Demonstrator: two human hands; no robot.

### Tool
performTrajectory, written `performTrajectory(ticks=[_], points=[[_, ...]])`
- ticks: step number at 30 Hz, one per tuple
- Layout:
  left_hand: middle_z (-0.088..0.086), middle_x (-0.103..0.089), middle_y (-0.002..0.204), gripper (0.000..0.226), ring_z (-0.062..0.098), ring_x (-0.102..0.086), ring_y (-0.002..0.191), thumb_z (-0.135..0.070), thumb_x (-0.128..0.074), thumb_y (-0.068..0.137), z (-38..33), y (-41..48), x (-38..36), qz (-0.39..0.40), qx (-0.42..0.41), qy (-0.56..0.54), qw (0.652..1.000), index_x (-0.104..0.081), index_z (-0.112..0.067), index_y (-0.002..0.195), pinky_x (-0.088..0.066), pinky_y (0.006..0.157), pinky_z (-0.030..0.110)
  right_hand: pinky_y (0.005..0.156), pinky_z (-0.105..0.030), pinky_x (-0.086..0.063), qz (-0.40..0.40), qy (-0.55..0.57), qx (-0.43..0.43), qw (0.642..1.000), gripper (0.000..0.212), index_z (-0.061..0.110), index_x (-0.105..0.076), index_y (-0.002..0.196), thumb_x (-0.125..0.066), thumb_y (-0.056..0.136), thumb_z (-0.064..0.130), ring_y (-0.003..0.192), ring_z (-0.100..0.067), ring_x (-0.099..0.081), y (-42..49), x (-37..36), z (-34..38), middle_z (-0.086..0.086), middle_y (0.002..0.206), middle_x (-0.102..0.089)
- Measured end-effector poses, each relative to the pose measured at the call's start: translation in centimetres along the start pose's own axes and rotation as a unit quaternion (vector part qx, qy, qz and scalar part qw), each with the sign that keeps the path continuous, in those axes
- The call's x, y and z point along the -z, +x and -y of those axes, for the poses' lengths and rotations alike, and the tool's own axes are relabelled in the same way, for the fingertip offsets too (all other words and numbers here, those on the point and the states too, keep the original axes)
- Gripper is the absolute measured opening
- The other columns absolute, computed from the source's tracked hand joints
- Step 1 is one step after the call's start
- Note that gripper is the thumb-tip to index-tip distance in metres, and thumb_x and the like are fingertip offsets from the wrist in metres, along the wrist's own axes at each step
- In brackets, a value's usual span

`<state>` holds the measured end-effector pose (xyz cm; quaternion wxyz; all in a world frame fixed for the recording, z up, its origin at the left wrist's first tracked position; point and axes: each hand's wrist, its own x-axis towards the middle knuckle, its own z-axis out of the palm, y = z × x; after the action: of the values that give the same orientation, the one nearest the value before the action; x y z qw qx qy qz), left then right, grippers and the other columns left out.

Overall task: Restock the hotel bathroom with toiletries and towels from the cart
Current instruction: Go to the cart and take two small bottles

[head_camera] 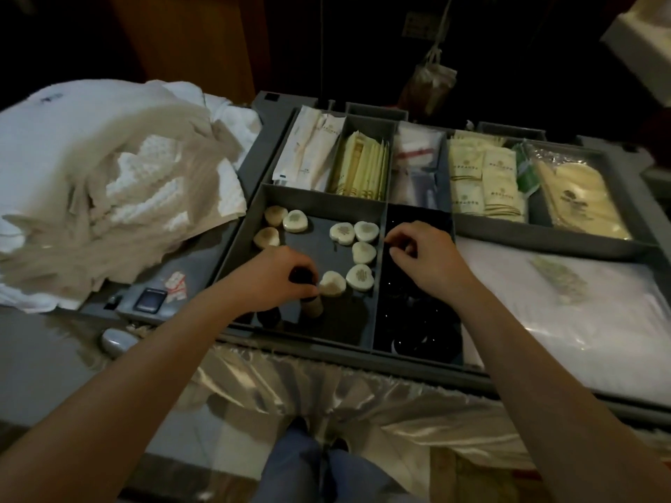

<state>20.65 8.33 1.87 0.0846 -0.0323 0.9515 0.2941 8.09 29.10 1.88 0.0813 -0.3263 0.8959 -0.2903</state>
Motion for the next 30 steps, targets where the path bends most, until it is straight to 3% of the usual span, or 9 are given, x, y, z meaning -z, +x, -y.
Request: performTrajectory(ticks=[5,10,15,19,24,27,30], points=[[-0.002,-0.066,0.096,0.019,0.006,-0.056,0.083,-0.023,-0.068,0.083,-0.4,2.2,0.5,0.004,-0.039,0.01,0.999,-0.067,-0.016,0.101,-0.04,0.07,0.015,0.091,-0.031,-0.036,-0.035,-0.065,-0.016,0.997,0.023,0.015,-0.064,0.108,-0.062,0.085,0.016,0.106,-0.026,-0.051,-0.1,0.6,-1.2,-0.005,0.109,-0.06],[-0.001,-0.065,0.096,0.021,0.009,-0.059,0.087,-0.025,-0.067,0.084,-0.3,3.8,1.0,0.04,-0.074,0.018,0.996,-0.067,-0.016,0.103,-0.048,0.075,0.024,0.096,-0.034,-0.035,0.003,-0.114,-0.042,0.993,0.033,0.016,-0.06,0.119,-0.063,0.087,0.023,0.113,-0.027,-0.047,-0.5,1.2,-1.3,-0.006,0.121,-0.056],[-0.009,-0.058,0.085,0.019,-0.001,-0.053,0.073,-0.027,-0.067,0.084,0.0,4.7,0.8,0.071,-0.089,0.025,0.993,-0.065,-0.018,0.1,-0.039,0.062,0.01,0.094,-0.035,-0.037,0.023,-0.136,-0.039,0.99,0.037,0.019,-0.059,0.121,-0.065,0.086,0.029,0.112,-0.027,-0.045,-0.3,1.6,-0.9,-0.006,0.119,-0.056],[-0.008,-0.059,0.09,0.02,0.002,-0.054,0.08,-0.028,-0.068,0.083,0.3,5.1,0.7,0.083,-0.096,0.009,0.992,-0.065,-0.019,0.101,-0.042,0.068,0.013,0.09,-0.034,-0.036,0.051,-0.18,-0.048,0.981,0.039,0.022,-0.059,0.122,-0.063,0.086,0.035,0.11,-0.026,-0.044,0.1,1.4,-1.1,-0.006,0.115,-0.061],[-0.004,-0.063,0.098,0.026,0.005,-0.057,0.088,-0.026,-0.069,0.082,1.0,5.1,0.1,0.09,-0.096,-0.028,0.991,-0.064,-0.016,0.106,-0.042,0.07,0.01,0.089,-0.033,-0.037,0.046,-0.13,-0.057,0.989,0.033,0.02,-0.061,0.116,-0.063,0.086,0.035,0.108,-0.024,-0.047,0.5,1.2,-1.7,-0.003,0.11,-0.063],[-0.007,-0.063,0.098,0.024,0.0,-0.057,0.087,-0.025,-0.068,0.083,1.5,5.5,0.1,0.101,-0.086,-0.049,0.99,-0.064,-0.018,0.106,-0.044,0.07,0.009,0.069,-0.02,-0.041,0.015,-0.021,-0.075,0.997,0.018,0.017,-0.062,0.099,-0.063,0.087,0.03,0.082,-0.014,-0.055,0.9,1.8,-1.6,0.001,0.088,-0.061],[-0.012,-0.063,0.094,0.018,-0.005,-0.058,0.084,-0.022,-0.068,0.083,1.9,5.7,0.4,0.094,-0.076,-0.083,0.989,-0.064,-0.022,0.101,-0.045,0.071,0.006,0.062,-0.024,-0.04,-0.024,0.073,-0.097,0.992,0.015,0.011,-0.061,0.092,-0.061,0.089,0.026,0.069,-0.013,-0.056,1.1,2.4,-1.1,-0.001,0.078,-0.059]])
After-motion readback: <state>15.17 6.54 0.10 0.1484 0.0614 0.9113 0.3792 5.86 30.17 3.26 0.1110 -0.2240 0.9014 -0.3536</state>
